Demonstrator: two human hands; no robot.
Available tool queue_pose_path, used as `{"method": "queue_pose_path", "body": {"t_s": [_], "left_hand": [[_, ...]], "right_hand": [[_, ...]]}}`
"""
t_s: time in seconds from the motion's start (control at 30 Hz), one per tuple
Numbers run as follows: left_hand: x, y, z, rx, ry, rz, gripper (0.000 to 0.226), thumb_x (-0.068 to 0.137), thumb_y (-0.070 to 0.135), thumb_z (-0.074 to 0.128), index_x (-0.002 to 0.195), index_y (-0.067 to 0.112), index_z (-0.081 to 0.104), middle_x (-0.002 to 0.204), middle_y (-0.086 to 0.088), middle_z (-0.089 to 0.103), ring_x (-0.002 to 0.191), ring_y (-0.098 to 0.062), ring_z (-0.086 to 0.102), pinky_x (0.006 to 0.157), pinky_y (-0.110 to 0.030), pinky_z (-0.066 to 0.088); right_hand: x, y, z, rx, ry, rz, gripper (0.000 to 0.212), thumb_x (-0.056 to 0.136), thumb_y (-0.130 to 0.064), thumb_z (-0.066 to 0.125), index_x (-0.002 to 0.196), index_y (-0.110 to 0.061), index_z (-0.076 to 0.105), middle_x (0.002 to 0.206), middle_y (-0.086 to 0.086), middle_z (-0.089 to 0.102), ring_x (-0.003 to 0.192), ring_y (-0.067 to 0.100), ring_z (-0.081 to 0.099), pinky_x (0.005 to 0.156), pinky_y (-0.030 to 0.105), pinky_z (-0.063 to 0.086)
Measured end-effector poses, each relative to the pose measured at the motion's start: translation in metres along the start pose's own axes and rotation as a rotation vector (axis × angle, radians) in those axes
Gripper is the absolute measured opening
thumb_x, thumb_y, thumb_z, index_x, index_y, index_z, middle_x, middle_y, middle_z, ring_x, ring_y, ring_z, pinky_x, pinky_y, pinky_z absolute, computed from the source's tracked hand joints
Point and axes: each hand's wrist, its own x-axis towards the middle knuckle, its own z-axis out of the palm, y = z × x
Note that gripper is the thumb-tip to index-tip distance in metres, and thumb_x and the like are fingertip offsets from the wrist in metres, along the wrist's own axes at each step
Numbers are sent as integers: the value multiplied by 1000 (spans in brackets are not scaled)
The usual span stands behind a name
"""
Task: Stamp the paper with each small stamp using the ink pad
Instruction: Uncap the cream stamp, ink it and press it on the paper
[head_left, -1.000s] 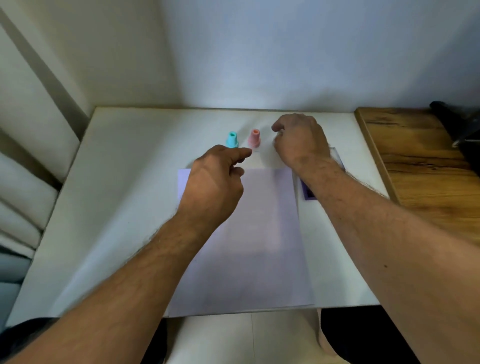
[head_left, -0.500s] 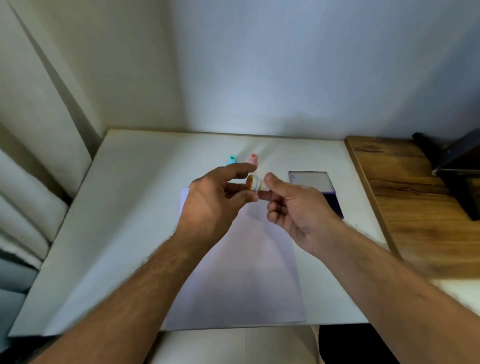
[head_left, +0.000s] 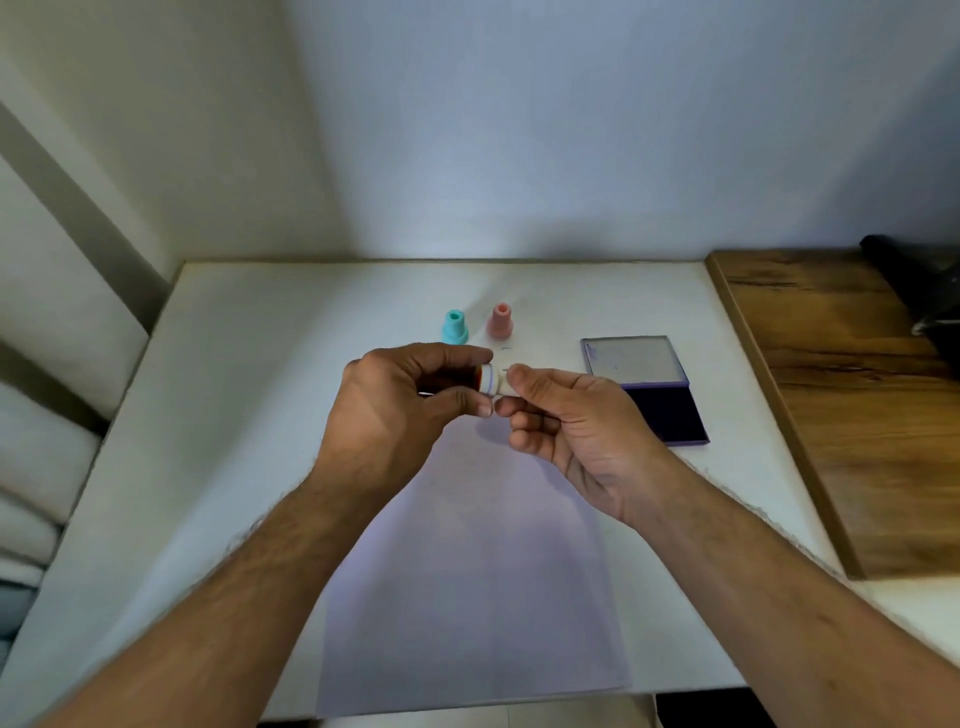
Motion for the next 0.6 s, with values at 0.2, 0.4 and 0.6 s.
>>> {"method": "queue_pose_path", "body": {"t_s": [0.2, 0.4, 0.6], "left_hand": [[-2, 4, -6, -7, -12, -28, 31, 70, 16, 83, 97, 28, 77, 82, 15, 75, 82, 3, 70, 83, -13, 53], [0, 2, -16, -22, -25, -65, 31, 69, 15, 83, 97, 27, 77, 82, 15, 75, 80, 2, 70, 80, -12, 54], [11, -4, -27, -68, 14, -126, 30, 67, 19, 85, 90, 36, 76, 82, 13, 76, 77, -4, 72, 74, -20, 52]], "right_hand": [[-4, -1, 4, 3, -12, -25, 22, 75, -12, 73, 91, 3, 73, 72, 15, 69, 55, 14, 63, 53, 24, 57], [-3, 0, 8, -88, -30, -95, 19, 72, -9, 73, 91, -4, 75, 79, 18, 72, 62, 19, 68, 59, 28, 59], [3, -3, 8, -67, -23, -131, 19, 73, -1, 72, 91, -6, 73, 78, 17, 73, 62, 21, 69, 60, 29, 59]]}}
